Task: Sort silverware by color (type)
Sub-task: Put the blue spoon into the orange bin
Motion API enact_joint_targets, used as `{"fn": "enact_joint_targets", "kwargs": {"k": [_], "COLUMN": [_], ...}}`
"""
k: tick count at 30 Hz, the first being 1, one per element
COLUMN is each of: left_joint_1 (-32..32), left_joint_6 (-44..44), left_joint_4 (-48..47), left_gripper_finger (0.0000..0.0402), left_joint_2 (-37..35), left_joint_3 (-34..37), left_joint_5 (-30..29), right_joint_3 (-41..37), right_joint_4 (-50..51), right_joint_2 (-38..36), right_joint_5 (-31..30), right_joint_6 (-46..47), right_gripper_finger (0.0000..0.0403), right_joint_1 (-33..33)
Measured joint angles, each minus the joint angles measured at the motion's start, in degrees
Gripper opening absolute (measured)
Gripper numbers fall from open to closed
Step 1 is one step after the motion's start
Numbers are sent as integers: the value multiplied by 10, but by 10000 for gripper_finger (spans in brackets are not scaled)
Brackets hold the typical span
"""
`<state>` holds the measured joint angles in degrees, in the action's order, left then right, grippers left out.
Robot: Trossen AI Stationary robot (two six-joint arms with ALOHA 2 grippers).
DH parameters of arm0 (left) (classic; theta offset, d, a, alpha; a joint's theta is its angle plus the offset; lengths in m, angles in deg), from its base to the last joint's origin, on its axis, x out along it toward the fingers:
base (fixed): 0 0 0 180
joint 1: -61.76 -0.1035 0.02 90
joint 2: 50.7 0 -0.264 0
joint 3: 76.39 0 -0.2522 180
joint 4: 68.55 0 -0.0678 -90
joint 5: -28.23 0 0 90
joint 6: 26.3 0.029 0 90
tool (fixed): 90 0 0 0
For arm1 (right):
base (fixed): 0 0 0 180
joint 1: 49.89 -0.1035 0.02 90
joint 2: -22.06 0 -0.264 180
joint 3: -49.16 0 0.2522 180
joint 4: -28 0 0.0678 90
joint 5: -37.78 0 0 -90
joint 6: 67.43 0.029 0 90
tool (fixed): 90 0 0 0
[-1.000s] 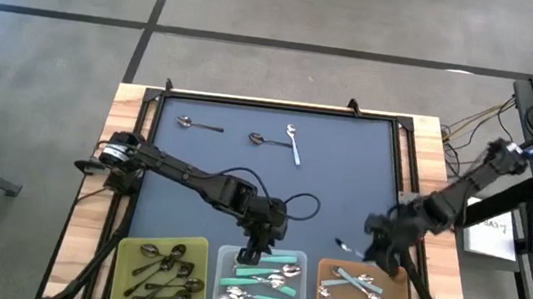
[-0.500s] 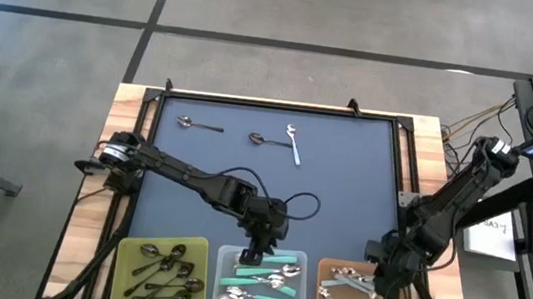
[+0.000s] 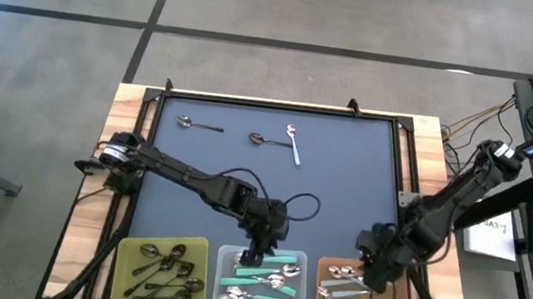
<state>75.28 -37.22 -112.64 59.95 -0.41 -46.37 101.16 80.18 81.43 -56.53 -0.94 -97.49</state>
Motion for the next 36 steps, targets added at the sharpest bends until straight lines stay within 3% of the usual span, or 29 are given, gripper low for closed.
{"fn": "enact_joint_targets", "kwargs": {"k": [4,7,13,23,29,36], "left_joint_1": [9,9,-32,-142,-210,-278], "left_joint_6": [-1,11,96,289,394,472], "left_joint_4": [-3,-20,-104,-245,-294,-360], "left_gripper_finger": [91,91,91,91,91,91], "left_joint_2": [0,0,-19,-51,-54,-54], "left_joint_3": [0,0,0,0,0,0], "left_joint_5": [1,3,2,19,37,57], "right_joint_3": [14,19,19,19,20,108], "right_joint_4": [42,45,27,-127,-237,-233], "right_joint_2": [0,0,1,36,121,254], "right_joint_5": [-74,-92,-39,11,62,63], "right_joint_6": [-52,-77,-141,-225,-257,-314], "right_gripper_finger": [118,119,118,118,118,118], "right_joint_1": [66,142,326,572,641,673]}}
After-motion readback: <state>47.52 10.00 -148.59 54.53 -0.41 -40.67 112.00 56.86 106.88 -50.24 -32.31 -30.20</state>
